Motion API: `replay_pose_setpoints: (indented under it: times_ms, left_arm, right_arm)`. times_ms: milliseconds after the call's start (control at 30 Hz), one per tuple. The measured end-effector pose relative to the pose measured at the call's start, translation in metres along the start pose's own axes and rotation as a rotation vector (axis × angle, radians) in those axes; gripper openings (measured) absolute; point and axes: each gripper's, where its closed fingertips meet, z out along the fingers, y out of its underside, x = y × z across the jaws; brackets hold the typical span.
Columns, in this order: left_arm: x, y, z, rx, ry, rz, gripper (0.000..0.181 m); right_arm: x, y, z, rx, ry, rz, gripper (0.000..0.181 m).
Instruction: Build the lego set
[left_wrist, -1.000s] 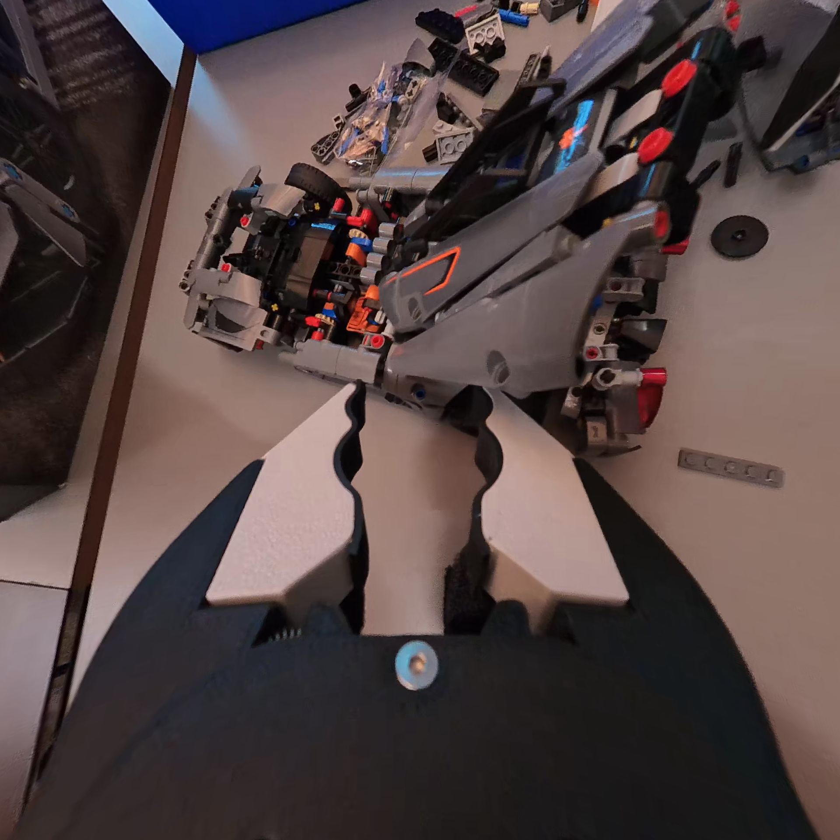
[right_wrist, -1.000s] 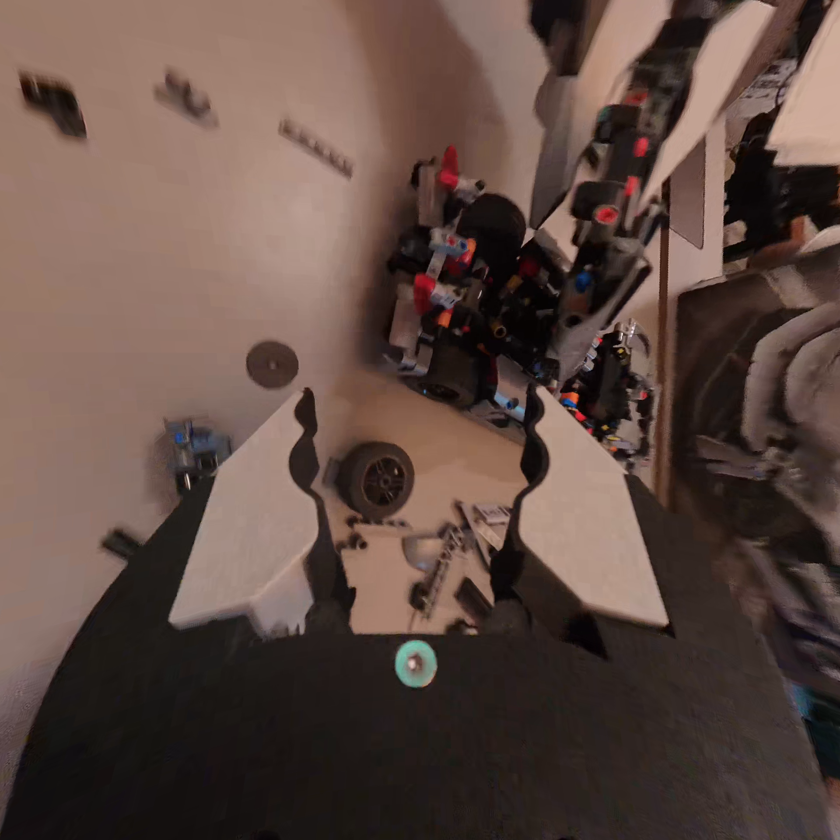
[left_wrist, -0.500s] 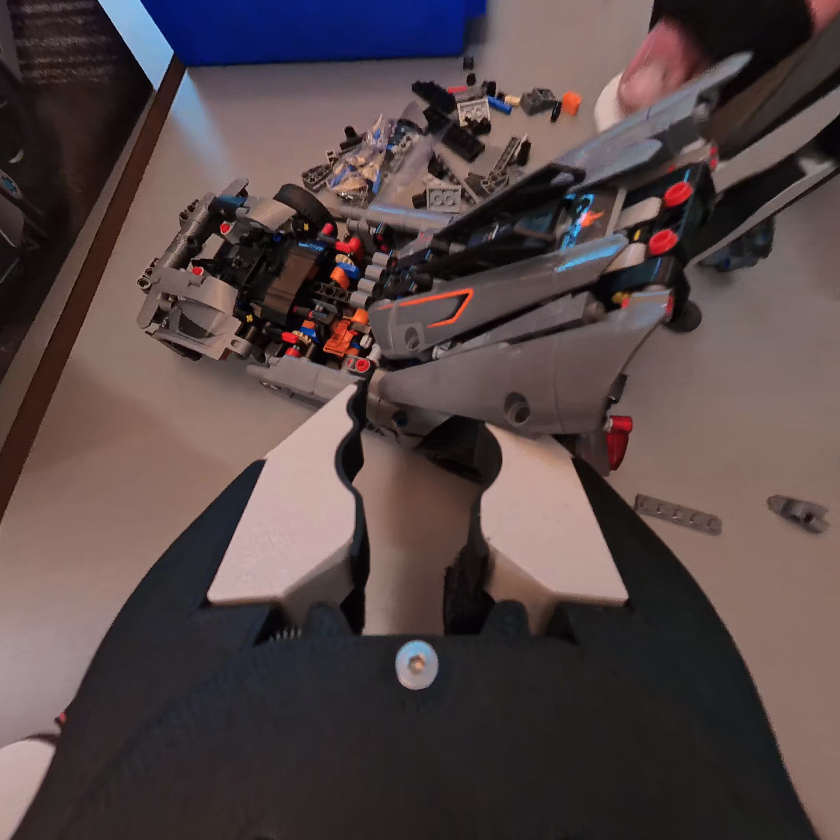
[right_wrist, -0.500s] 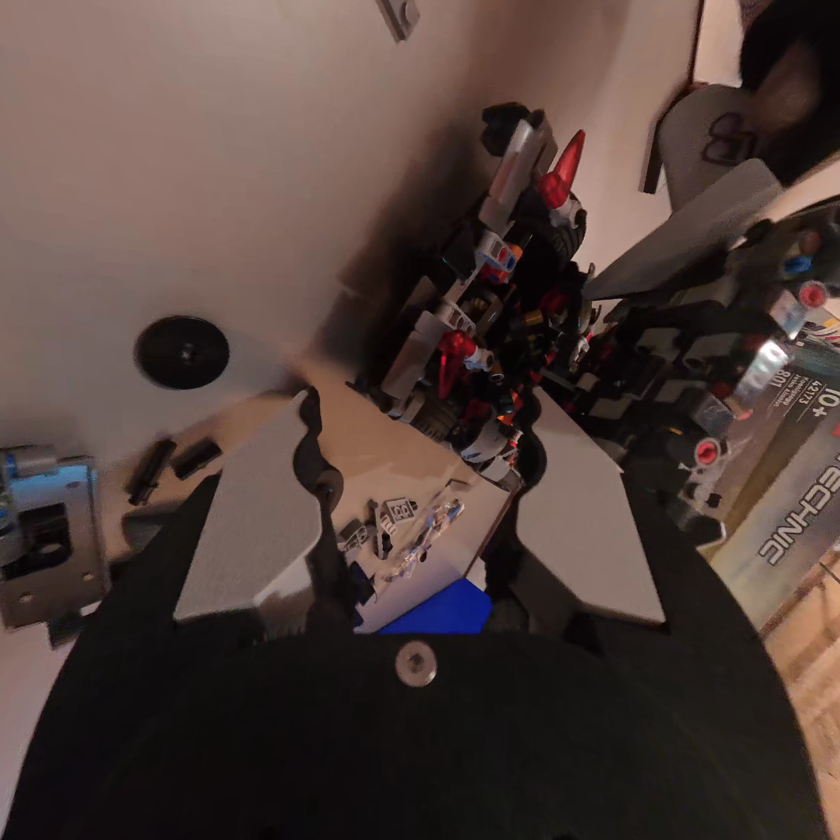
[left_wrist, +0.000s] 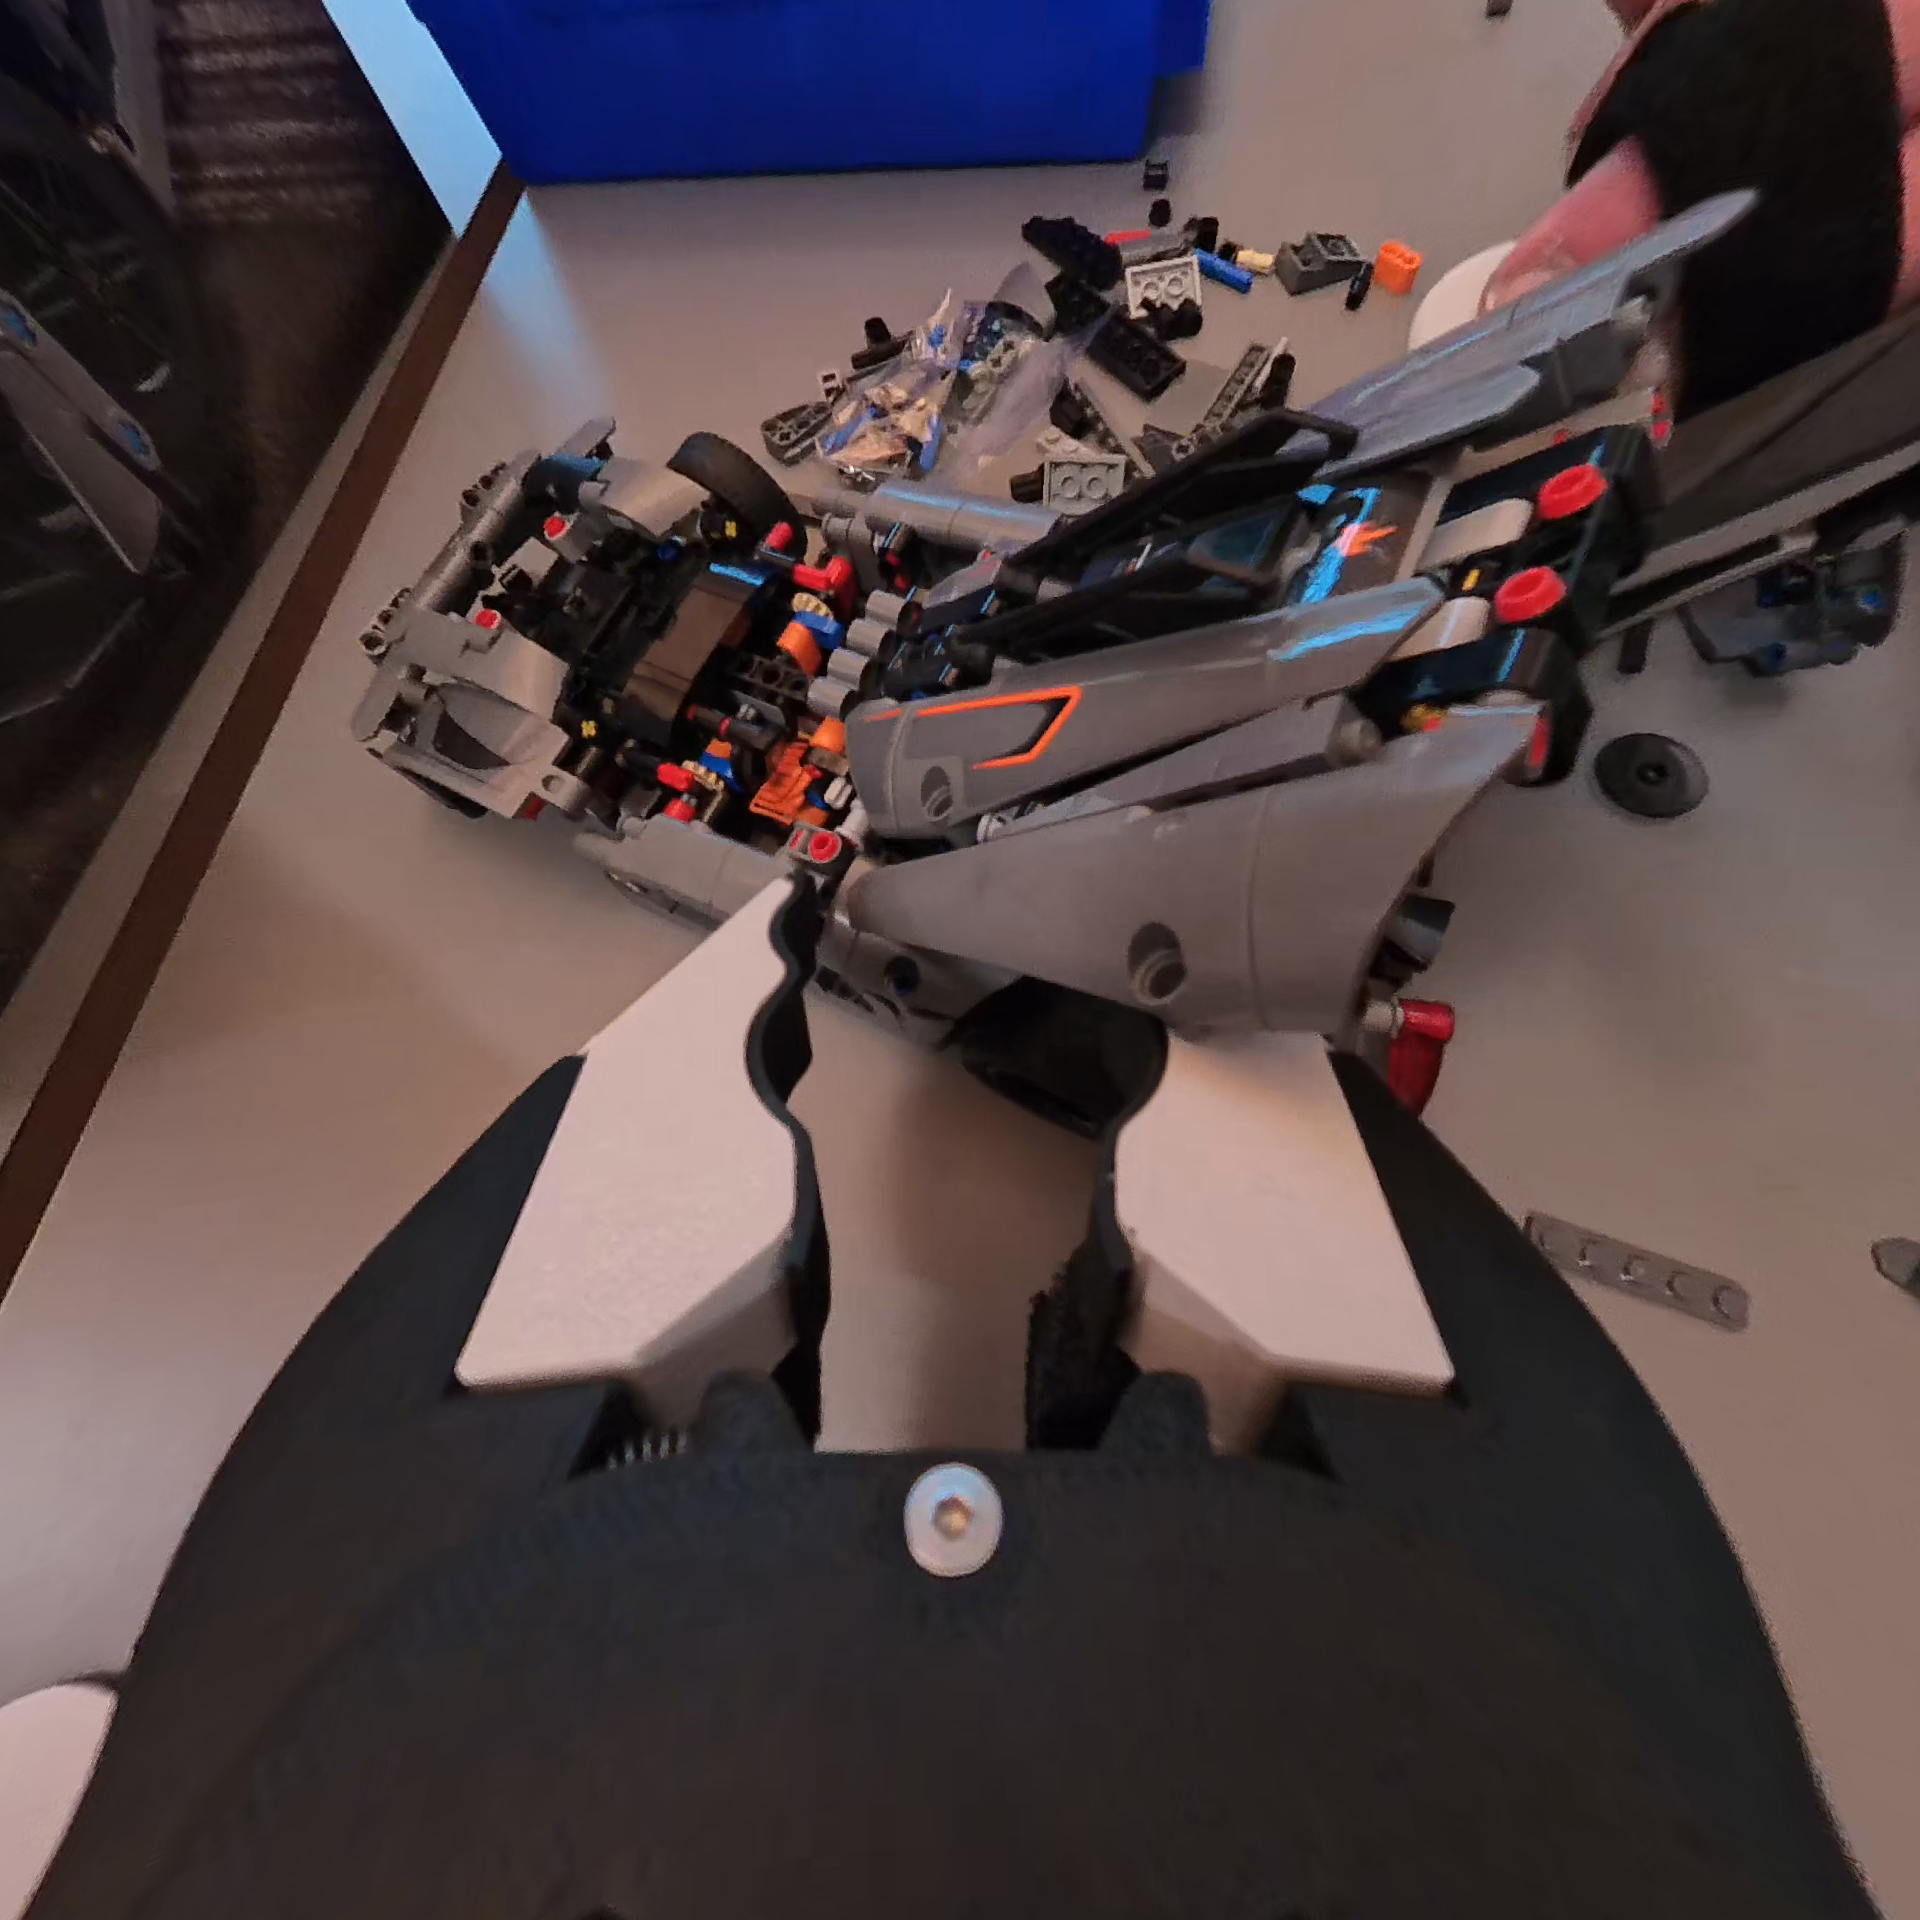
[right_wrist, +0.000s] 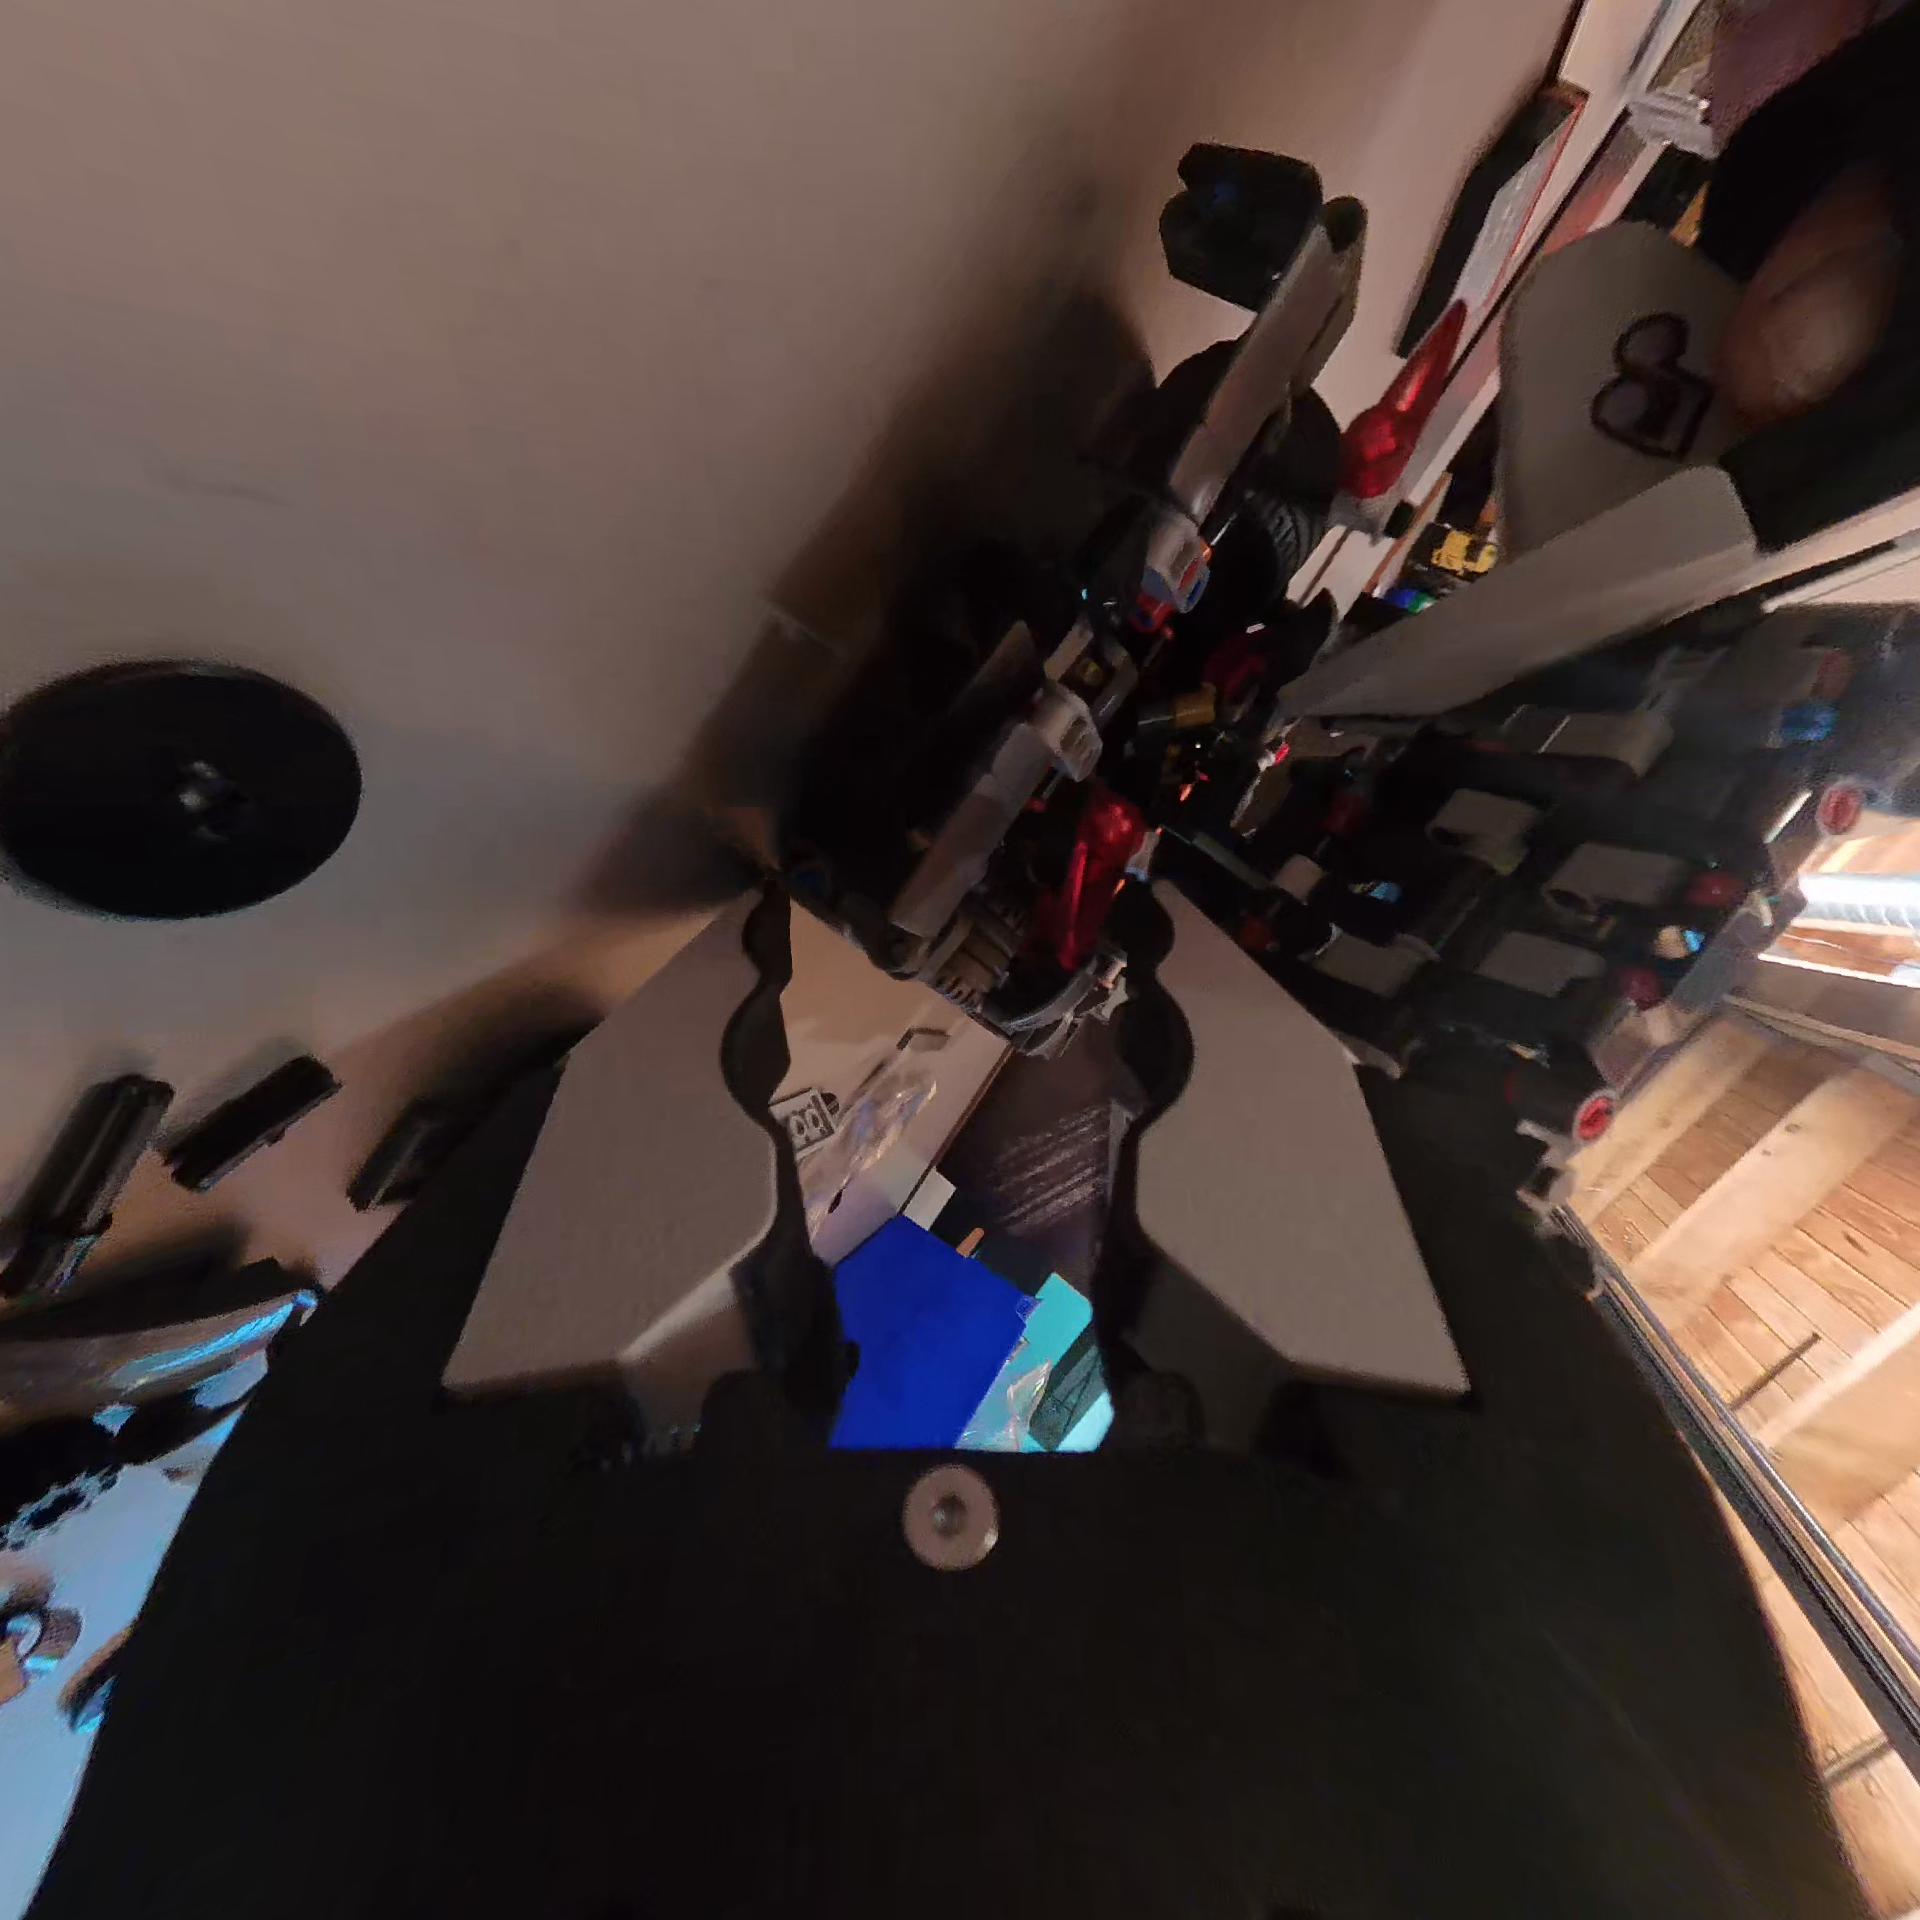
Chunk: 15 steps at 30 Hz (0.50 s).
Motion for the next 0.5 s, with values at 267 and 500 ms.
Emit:
replay_pose_setpoints:
  times_ms: [267, 500]
  left_arm:
    - [-0.0022, -0.0039, 0.0042, 0.022, -0.008, -0.052, 0.050]
    - [-0.0023, -0.0044, 0.0068, 0.023, -0.001, -0.073, 0.047]
  right_arm:
    - [0.0012, 0.0010, 0.0037, -0.048, 0.057, -0.078, 0.065]
    - [0.0037, 0.0022, 0.0096, -0.098, 0.032, -0.148, 0.069]
